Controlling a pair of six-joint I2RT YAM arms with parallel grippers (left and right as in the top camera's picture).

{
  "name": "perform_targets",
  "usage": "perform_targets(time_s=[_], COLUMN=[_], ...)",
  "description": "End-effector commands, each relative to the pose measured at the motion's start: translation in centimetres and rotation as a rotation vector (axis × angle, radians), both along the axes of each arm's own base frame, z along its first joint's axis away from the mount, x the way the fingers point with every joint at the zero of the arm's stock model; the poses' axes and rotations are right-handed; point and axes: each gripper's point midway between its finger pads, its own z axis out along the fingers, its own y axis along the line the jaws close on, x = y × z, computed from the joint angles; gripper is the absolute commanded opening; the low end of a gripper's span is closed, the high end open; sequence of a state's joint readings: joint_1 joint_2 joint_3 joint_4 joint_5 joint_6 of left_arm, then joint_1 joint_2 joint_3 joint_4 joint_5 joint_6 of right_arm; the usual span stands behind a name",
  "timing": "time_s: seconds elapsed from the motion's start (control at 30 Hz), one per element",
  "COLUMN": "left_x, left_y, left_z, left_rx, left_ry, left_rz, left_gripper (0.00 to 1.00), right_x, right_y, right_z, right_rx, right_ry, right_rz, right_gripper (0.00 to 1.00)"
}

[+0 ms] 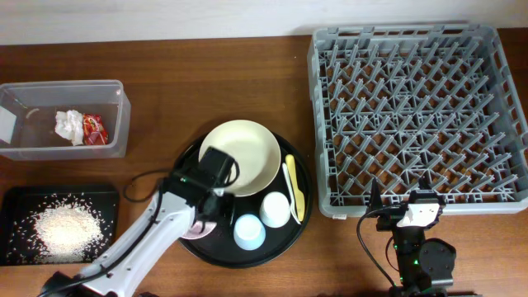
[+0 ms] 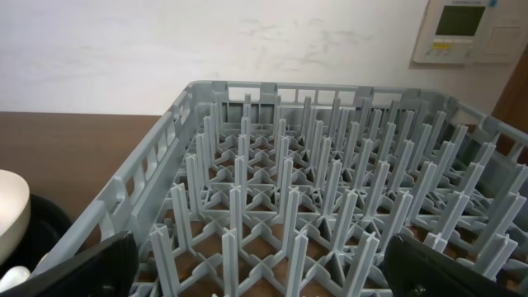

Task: Sort waste into correct bins and load items into the dishwasher rack
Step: 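Carry the empty pink bowl back and set it on the round tray, then move the left gripper back toward the clear bin and park it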

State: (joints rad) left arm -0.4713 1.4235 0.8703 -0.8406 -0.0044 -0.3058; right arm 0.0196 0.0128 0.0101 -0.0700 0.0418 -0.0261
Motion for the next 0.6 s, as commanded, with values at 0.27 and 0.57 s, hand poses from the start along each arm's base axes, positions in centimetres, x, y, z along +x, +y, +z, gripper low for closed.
perform_targets(time_s=[0.27, 0.57], left_x=[7.4, 10.7], left_y=[0.1, 5.3], left_z=[10.8, 12.2], left_rx=[0.075, -0.032], left_ry=[-0.302, -0.331], left_rz=[0.046, 0.253], left_gripper=[0.79, 0.76], right_x=[0.0, 0.0], right_y=[-0.1, -0.1], right_z=[-0.2, -0.2], right_rx=[0.004, 0.004], right_ry=[0.005, 0.005], right_rz=[-0.010, -0.010], right_gripper=[0.98, 0.98])
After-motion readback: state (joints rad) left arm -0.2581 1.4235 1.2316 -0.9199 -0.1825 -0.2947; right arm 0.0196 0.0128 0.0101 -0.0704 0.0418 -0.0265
